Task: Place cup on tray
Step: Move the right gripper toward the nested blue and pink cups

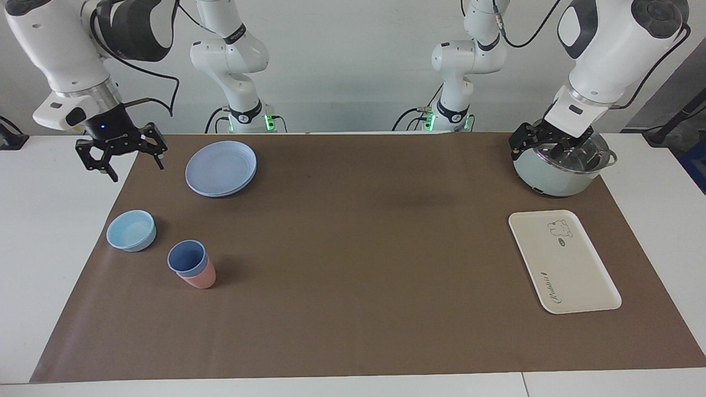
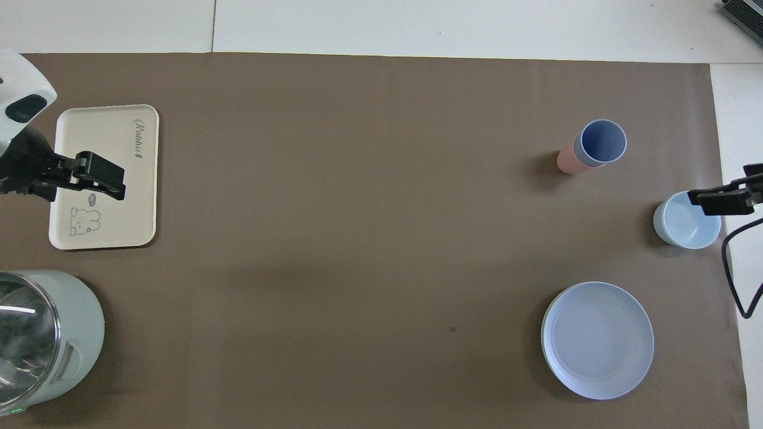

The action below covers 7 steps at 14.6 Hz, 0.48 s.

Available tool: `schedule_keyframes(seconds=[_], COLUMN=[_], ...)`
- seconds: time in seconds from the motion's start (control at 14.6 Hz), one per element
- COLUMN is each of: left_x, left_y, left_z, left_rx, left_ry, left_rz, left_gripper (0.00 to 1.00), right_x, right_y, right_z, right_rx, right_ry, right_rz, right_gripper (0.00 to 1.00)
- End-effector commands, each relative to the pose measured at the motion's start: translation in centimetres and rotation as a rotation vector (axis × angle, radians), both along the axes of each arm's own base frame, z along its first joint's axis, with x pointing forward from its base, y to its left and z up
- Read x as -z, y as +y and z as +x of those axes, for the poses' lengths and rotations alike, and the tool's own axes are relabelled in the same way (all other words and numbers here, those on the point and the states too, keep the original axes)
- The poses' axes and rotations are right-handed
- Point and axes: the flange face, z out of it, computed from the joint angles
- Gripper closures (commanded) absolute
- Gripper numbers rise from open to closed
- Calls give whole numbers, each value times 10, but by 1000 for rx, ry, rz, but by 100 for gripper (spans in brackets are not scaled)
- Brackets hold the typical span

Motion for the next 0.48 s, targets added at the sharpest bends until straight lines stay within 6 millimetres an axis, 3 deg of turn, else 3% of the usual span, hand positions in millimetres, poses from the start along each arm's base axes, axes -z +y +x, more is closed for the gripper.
schedule_keyframes(seconds=[0.0, 0.41], left_x=[-1, -1], left_y=[3, 0], left_z=[-8, -9], left_rx=[5, 9], left_ry=[3, 5], left_rz=[5, 6], left_gripper=[0, 0], right_x=[31, 105], right_y=[-22, -49], right_z=[-7, 17], right_rx=[-128, -232], right_ry=[-114, -247], right_rz=[85, 320], right_gripper=[0, 0])
